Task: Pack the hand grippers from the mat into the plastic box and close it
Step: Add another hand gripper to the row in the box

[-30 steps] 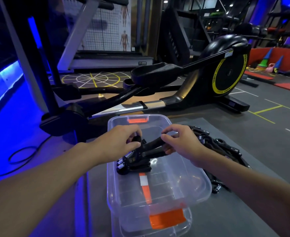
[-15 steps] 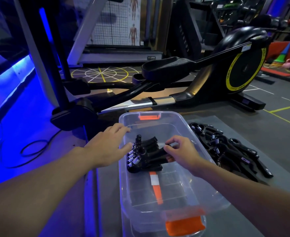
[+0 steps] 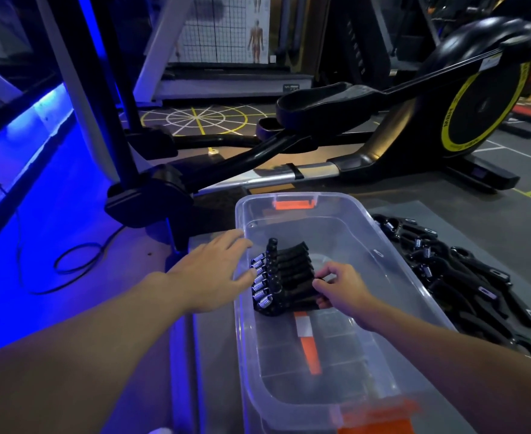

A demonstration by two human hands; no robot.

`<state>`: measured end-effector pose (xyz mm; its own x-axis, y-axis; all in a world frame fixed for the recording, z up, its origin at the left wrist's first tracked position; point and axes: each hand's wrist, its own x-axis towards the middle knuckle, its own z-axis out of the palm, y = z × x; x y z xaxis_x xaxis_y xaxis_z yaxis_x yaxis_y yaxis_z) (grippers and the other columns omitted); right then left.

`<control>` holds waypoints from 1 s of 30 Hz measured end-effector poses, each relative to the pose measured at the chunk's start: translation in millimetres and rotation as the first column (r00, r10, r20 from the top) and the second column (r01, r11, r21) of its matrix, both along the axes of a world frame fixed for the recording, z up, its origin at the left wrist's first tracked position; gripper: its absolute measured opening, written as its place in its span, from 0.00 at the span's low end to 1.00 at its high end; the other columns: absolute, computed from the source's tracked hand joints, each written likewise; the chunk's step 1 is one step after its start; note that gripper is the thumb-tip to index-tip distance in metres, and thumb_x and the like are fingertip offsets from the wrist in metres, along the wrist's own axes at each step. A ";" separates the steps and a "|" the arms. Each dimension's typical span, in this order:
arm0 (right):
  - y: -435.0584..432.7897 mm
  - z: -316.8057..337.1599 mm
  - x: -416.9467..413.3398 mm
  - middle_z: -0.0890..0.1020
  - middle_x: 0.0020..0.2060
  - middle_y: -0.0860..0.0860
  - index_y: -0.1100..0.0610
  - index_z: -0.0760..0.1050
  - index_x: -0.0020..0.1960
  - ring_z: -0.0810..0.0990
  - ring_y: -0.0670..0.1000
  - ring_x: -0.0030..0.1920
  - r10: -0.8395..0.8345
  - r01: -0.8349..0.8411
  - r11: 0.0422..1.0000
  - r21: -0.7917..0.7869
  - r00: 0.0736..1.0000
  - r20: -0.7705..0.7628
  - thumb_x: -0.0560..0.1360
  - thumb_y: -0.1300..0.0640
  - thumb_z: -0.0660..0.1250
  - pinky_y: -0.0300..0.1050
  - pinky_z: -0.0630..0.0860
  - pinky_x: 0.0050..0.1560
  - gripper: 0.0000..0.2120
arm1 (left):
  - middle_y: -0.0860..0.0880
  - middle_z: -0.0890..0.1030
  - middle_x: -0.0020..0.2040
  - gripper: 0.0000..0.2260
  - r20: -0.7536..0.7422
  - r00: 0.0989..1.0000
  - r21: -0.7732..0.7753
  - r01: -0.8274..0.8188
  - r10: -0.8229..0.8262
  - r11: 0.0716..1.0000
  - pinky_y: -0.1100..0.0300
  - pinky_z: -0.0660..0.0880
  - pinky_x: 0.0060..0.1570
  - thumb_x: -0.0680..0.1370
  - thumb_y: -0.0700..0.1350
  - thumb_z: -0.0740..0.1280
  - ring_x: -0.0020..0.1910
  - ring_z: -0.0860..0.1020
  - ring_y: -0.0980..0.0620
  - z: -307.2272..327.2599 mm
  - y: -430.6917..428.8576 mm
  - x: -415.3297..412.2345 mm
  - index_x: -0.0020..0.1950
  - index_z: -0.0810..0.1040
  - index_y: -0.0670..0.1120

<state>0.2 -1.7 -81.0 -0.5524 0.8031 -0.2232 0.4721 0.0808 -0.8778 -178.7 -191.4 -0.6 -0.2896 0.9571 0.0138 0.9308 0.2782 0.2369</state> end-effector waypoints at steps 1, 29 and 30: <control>2.0 -2.8 -0.6 0.78 0.31 0.59 0.63 0.74 0.47 0.77 0.55 0.30 -0.001 0.001 1.000 -0.009 1.000 0.002 0.75 0.66 0.65 0.53 0.82 0.40 0.02 | 0.54 0.55 0.77 0.25 0.013 1.000 0.005 0.002 -0.002 1.000 0.56 0.61 0.70 0.81 0.59 0.56 0.74 0.60 0.53 -0.2 -0.4 0.0 0.76 0.59 0.51; 22.8 -37.9 -2.4 0.80 0.33 0.57 0.56 0.68 0.41 0.79 0.57 0.34 0.184 -0.255 0.929 0.268 0.947 0.262 0.64 0.63 0.73 0.53 0.77 0.37 0.14 | 0.66 0.37 0.77 0.56 0.156 0.988 -0.248 0.041 -0.002 0.968 0.53 0.61 0.73 0.61 0.81 0.54 0.77 0.56 0.55 8.8 -2.0 -16.2 0.80 0.42 0.52; 23.2 -37.6 -1.6 0.80 0.34 0.54 0.56 0.69 0.41 0.79 0.57 0.37 0.188 -0.280 0.907 0.315 0.938 0.293 0.64 0.61 0.74 0.52 0.76 0.38 0.13 | 0.66 0.37 0.76 0.58 0.173 0.985 -0.256 0.041 0.004 0.966 0.53 0.60 0.73 0.60 0.81 0.56 0.77 0.55 0.56 9.9 -1.2 -16.1 0.80 0.42 0.52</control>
<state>-1.4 21.5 -118.6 -0.6969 0.7087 -0.1100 0.6010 0.4934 -0.6288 -194.8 -192.6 9.3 -0.2481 0.9269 -0.2818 0.8885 0.3336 0.3152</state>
